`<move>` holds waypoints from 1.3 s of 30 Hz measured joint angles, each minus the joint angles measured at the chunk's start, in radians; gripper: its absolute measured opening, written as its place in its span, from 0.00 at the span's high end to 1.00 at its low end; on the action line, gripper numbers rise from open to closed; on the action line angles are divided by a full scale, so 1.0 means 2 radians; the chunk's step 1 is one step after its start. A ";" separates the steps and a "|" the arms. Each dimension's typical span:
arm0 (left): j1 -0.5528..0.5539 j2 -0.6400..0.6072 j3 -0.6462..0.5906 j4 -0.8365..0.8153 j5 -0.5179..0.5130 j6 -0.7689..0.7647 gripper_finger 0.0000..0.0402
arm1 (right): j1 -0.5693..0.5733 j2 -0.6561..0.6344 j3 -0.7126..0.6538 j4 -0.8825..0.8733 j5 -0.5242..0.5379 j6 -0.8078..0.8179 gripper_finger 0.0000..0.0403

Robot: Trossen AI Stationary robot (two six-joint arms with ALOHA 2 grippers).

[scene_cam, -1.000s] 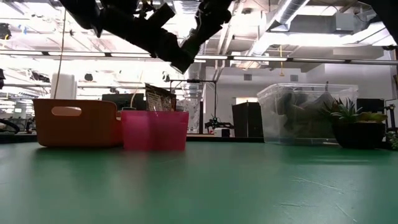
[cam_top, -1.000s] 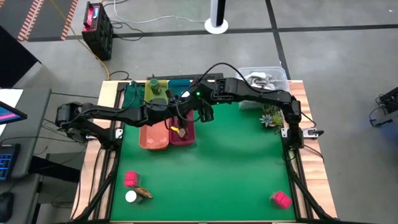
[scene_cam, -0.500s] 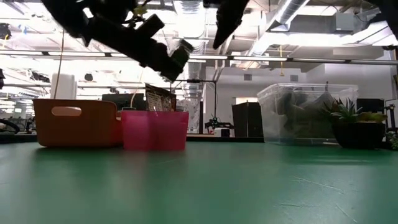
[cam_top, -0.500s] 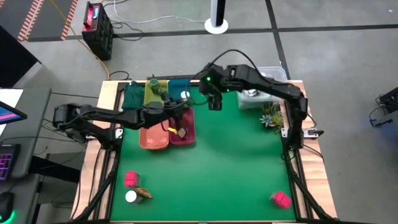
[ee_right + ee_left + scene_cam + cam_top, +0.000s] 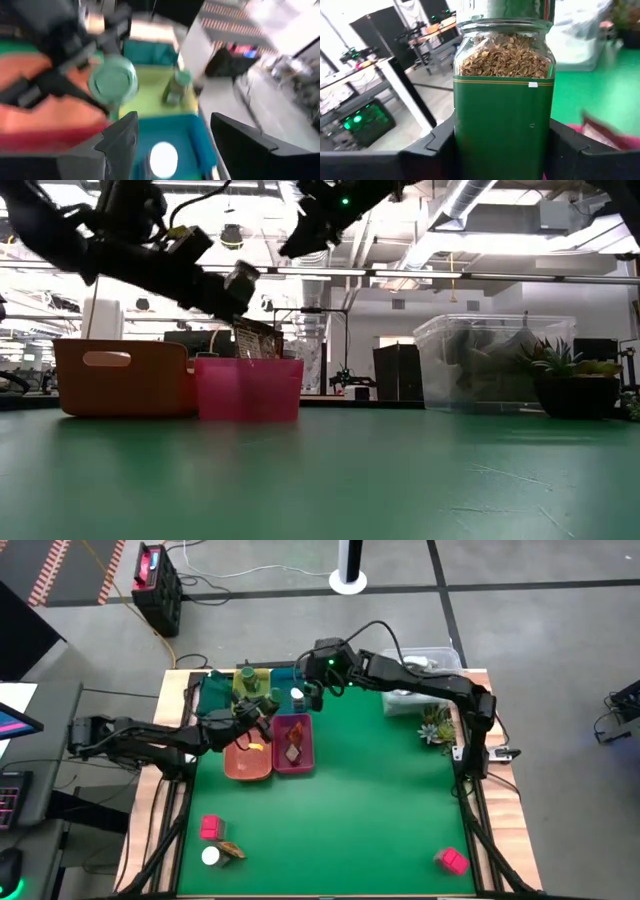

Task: Sort spices by type
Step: Put the green seasoning bottle into the yellow bin

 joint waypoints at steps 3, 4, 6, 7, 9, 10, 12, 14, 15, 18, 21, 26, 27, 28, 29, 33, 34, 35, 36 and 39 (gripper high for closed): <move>0.015 -0.008 -0.023 0.020 0.000 -0.006 0.50 | 0.005 0.000 -0.016 0.049 -0.001 0.012 0.29; 0.020 -0.010 -0.029 0.028 0.001 -0.007 0.50 | 0.005 0.000 -0.021 0.063 -0.001 0.016 0.29; 0.029 -0.012 -0.043 0.049 0.001 -0.008 0.49 | 0.008 0.008 -0.027 0.094 -0.001 0.026 0.29; 0.033 -0.012 -0.050 0.067 0.002 -0.009 0.49 | 0.008 0.012 -0.028 0.098 -0.001 0.031 0.29; 0.037 -0.012 -0.064 0.097 0.007 -0.010 0.49 | 0.007 0.028 -0.029 0.110 -0.005 0.040 0.29; 0.038 -0.012 -0.069 0.111 0.008 -0.010 0.49 | 0.007 0.035 -0.029 0.121 -0.005 0.043 0.29; 0.039 -0.012 -0.077 0.131 0.010 -0.010 0.49 | 0.005 0.051 -0.029 0.135 -0.005 0.051 0.29; 0.039 -0.012 -0.081 0.137 0.011 -0.008 0.49 | 0.002 0.062 -0.029 0.158 -0.005 0.059 0.29; 0.039 -0.012 -0.082 0.137 0.011 -0.008 0.49 | 0.000 0.066 -0.029 0.171 -0.005 0.063 0.29; 0.039 -0.012 -0.082 0.137 0.012 -0.008 0.48 | -0.007 0.078 -0.028 0.211 -0.005 0.073 0.29; 0.039 -0.012 -0.082 0.137 0.013 -0.008 0.48 | -0.014 0.092 -0.028 0.236 -0.010 0.085 0.29; 0.039 -0.012 -0.082 0.146 0.024 -0.014 0.48 | -0.017 0.099 -0.028 0.255 -0.040 0.109 0.29; 0.039 -0.012 -0.082 0.150 0.027 -0.016 0.48 | -0.014 0.102 -0.028 0.260 -0.040 0.110 0.29; 0.039 -0.012 -0.082 0.154 0.034 -0.018 0.48 | -0.013 0.103 -0.027 0.263 -0.044 0.112 0.29; 0.039 -0.012 -0.082 0.156 0.038 -0.020 0.48 | -0.011 0.103 -0.026 0.257 -0.052 0.112 0.29; 0.039 -0.012 -0.076 0.160 0.055 -0.031 0.48 | 0.004 0.107 -0.017 0.256 -0.062 0.107 0.29; 0.039 -0.012 -0.073 0.161 0.062 -0.034 0.48 | 0.009 0.107 -0.015 0.258 -0.063 0.101 0.29; 0.039 -0.012 -0.071 0.161 0.066 -0.037 0.48 | 0.013 0.107 -0.014 0.258 -0.063 0.096 0.29; 0.039 -0.012 -0.068 0.158 0.072 -0.040 0.48 | 0.017 0.107 -0.013 0.259 -0.063 0.092 0.29; 0.039 -0.011 -0.061 0.154 0.088 -0.045 0.48 | 0.026 0.107 -0.009 0.257 -0.063 0.085 0.29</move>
